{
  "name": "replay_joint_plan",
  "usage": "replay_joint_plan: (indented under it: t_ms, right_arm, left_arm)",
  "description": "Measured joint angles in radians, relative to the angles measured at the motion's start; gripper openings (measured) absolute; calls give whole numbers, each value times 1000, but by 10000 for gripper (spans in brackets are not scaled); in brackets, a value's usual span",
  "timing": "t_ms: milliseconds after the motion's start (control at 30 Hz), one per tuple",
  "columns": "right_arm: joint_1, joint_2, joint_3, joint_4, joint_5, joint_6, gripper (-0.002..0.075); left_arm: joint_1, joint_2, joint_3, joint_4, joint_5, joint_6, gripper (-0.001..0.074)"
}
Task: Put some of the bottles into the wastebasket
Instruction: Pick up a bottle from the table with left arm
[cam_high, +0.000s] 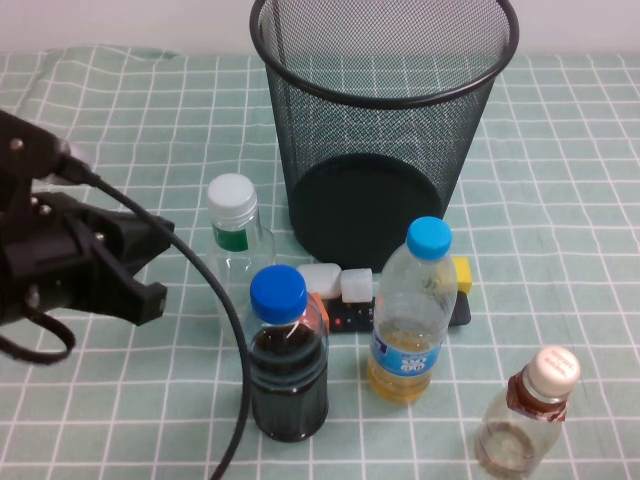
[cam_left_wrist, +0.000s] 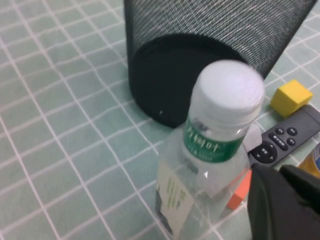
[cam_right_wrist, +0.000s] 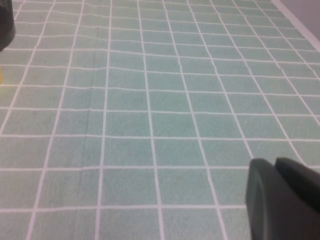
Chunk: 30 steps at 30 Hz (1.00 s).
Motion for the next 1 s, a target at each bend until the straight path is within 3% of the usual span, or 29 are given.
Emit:
replay_joint_plan:
  t_ms: [200, 300, 367, 533, 633, 767, 1000]
  right_arm:
    - [0, -2, 0, 0, 0, 0, -8]
    - [0, -2, 0, 0, 0, 0, -8]
    - [0, -2, 0, 0, 0, 0, -8]
    - [0, -2, 0, 0, 0, 0, -8]
    - [0, -2, 0, 0, 0, 0, -8]
    - [0, -2, 0, 0, 0, 0, -8]
    - [0, -6, 0, 0, 0, 0, -8]
  left_arm:
    - [-121, -20, 21, 103, -154, 13, 1]
    - [-199, -34, 70, 141, -264, 15, 60]
    - [-243, -38, 111, 161, -357, 10, 148]
    - [-312, -38, 261, 243, -716, -218, 528]
    - [-319, -38, 326, 313, -893, -390, 634]
    - [-319, -15, 338, 373, -975, -457, 658]
    - [-319, 86, 284, 426, -998, -558, 627]
